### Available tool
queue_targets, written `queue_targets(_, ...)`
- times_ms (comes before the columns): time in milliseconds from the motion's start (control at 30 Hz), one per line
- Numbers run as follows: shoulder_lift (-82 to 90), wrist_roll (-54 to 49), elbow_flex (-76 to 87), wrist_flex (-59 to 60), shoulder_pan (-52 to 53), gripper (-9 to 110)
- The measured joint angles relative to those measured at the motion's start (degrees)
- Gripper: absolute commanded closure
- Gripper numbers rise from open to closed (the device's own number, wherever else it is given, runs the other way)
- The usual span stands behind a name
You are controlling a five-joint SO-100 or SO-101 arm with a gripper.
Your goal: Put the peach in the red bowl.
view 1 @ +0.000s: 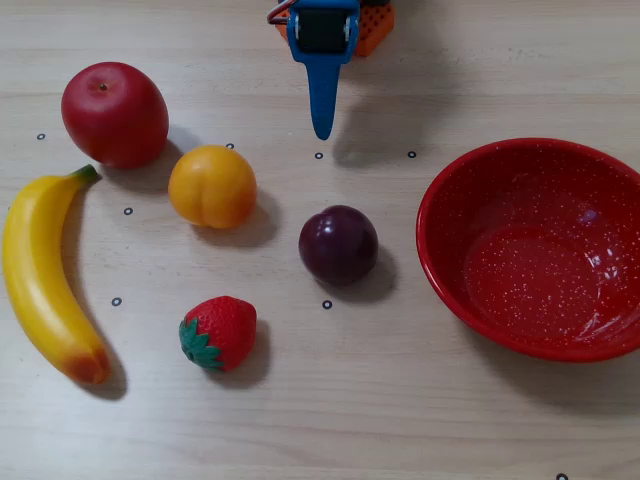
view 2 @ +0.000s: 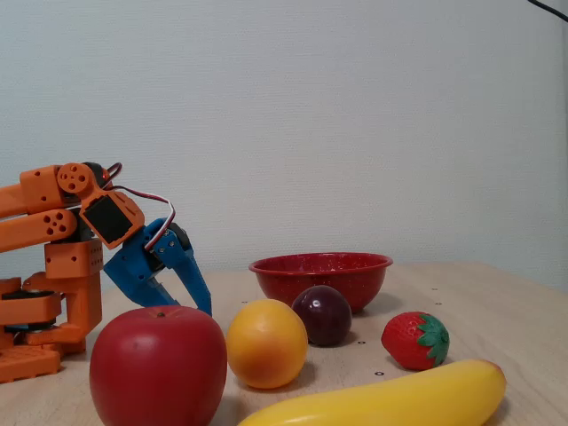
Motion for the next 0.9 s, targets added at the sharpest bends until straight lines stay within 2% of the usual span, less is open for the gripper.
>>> queue_targets(900, -1.76, -1.14, -0.53, 0.0, 0.09, 101)
